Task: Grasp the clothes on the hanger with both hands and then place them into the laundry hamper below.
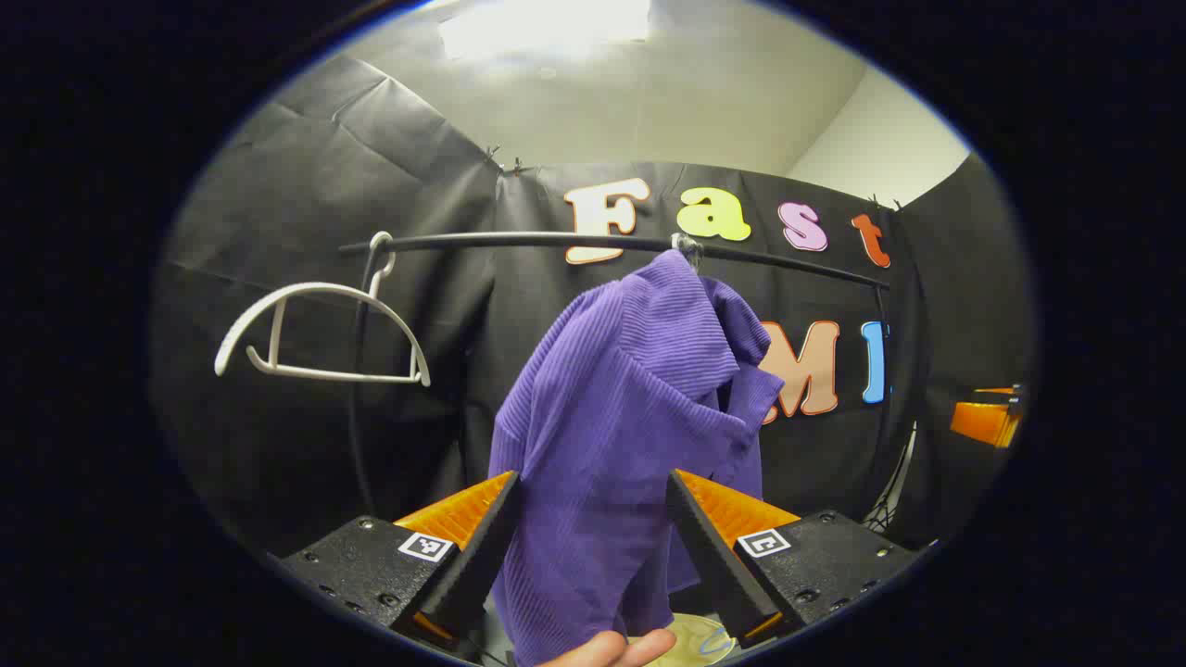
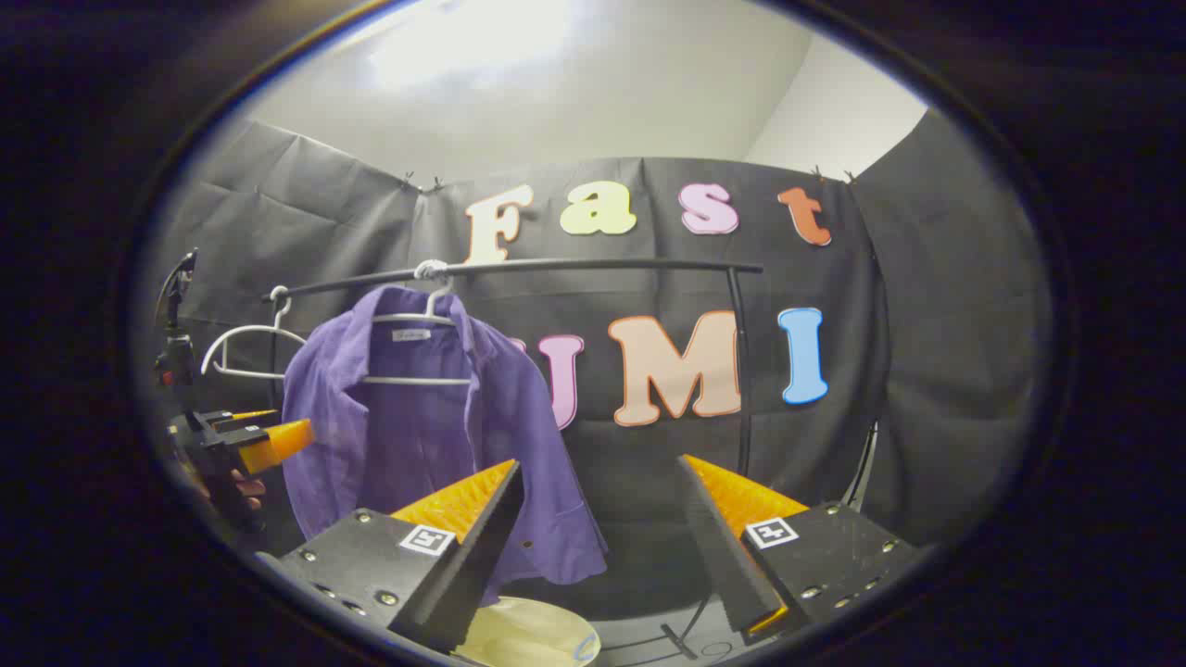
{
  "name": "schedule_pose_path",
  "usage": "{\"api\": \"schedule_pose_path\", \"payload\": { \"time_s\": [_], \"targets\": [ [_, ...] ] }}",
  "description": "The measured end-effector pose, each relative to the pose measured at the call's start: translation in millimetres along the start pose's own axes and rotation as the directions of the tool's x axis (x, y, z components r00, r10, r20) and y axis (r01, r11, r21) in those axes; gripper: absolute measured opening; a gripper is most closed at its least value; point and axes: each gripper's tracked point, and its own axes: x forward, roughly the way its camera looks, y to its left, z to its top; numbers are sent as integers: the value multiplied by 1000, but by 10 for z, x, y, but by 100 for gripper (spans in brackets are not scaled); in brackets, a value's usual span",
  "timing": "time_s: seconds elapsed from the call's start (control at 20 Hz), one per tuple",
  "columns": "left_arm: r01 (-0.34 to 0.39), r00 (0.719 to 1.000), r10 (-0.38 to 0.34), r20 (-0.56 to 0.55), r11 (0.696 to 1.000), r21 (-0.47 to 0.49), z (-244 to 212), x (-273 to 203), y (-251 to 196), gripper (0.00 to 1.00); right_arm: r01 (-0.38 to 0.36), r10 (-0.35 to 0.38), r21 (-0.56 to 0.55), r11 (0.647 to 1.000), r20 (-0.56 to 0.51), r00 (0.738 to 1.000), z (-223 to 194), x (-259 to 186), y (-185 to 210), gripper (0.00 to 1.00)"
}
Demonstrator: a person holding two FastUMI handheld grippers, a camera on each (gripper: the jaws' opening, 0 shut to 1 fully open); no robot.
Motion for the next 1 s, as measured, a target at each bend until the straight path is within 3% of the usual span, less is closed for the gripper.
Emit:
{"api": "schedule_pose_path", "payload": {
  "time_s": [0.05,0.2,0.25,0.35,0.4,1.0],
  "targets": [
    [9,1000,-9,1,1000,-5,20,-15,-8,96,-3,2,10,1000,3,1000,27,-22,22,98],
    [16,1000,-16,14,1000,-12,138,-56,19,96,21,-21,15,1000,26,999,155,-77,-37,94],
    [12,1000,-11,21,1000,-12,187,-64,36,96,30,-31,12,999,27,999,176,-88,-68,98],
    [10,1000,-10,23,1000,-20,245,-79,48,96,18,-18,12,1000,13,1000,171,-86,-8,94],
    [13,1000,-12,25,1000,-26,274,-81,45,96,8,-9,10,1000,10,1000,166,-92,1,98],
    [35,999,-35,-6,998,-46,338,-185,-67,96,-7,7,-10,1000,14,1000,252,-173,58,98]
  ]
}}
